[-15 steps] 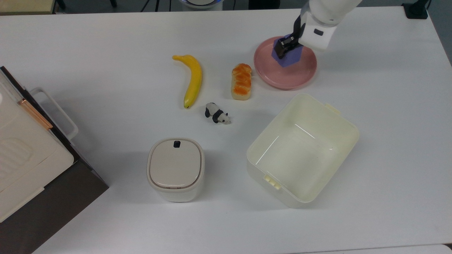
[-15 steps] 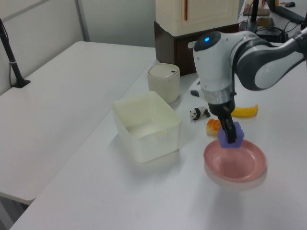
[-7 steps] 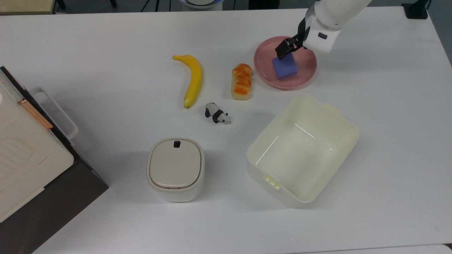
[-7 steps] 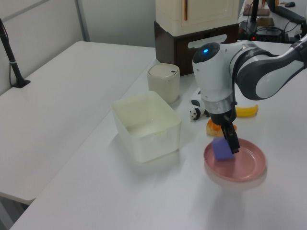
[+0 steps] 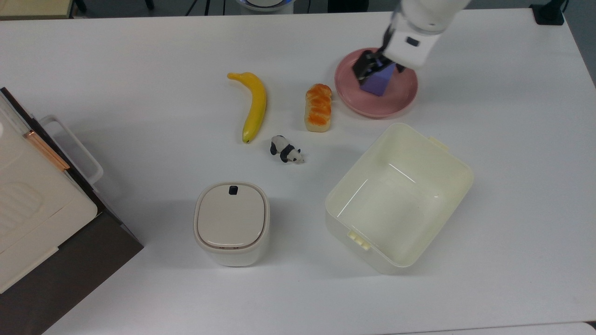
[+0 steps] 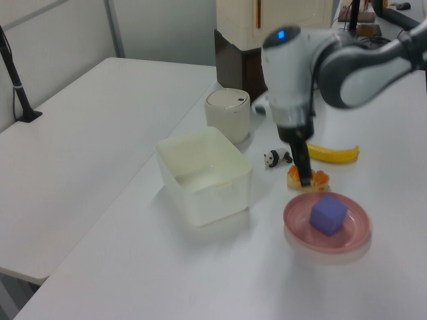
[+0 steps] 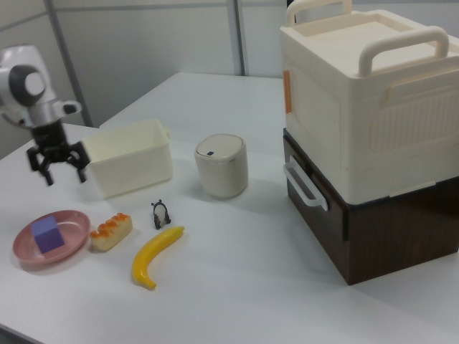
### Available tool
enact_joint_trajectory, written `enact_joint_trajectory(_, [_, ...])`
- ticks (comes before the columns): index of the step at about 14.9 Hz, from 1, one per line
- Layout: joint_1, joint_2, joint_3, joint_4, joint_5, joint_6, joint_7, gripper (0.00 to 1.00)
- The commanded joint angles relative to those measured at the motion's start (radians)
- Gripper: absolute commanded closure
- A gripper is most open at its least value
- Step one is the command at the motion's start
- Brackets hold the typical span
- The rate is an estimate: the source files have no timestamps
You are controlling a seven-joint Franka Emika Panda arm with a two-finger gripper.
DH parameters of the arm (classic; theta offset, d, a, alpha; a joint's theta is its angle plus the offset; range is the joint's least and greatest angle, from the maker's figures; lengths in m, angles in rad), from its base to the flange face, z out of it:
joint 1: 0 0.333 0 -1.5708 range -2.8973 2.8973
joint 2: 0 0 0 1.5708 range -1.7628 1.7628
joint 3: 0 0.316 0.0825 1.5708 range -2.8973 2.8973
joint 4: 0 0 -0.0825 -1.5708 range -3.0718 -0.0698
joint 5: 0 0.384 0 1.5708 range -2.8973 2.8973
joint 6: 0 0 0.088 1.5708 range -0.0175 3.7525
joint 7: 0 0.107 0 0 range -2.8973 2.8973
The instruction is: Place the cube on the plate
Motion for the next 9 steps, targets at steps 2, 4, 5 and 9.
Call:
enact_joint_trajectory(2, [-0.103, -0.097, -0.03, -0.001, -0.02, -0.002, 0.045, 0.0])
enact_joint_trajectory(4, [-0.157, -0.132, -0.031, -0.001, -0.027, -0.008, 0.065, 0.0])
enact_joint_trajectory(5, [-0.188, -0.15, -0.033, -0.001, -0.031, -0.011, 0.065, 0.0])
enact_joint_trajectory(9, [-0.29, -0.228, -0.033, -0.001, -0.021, -0.019, 0.066, 0.0])
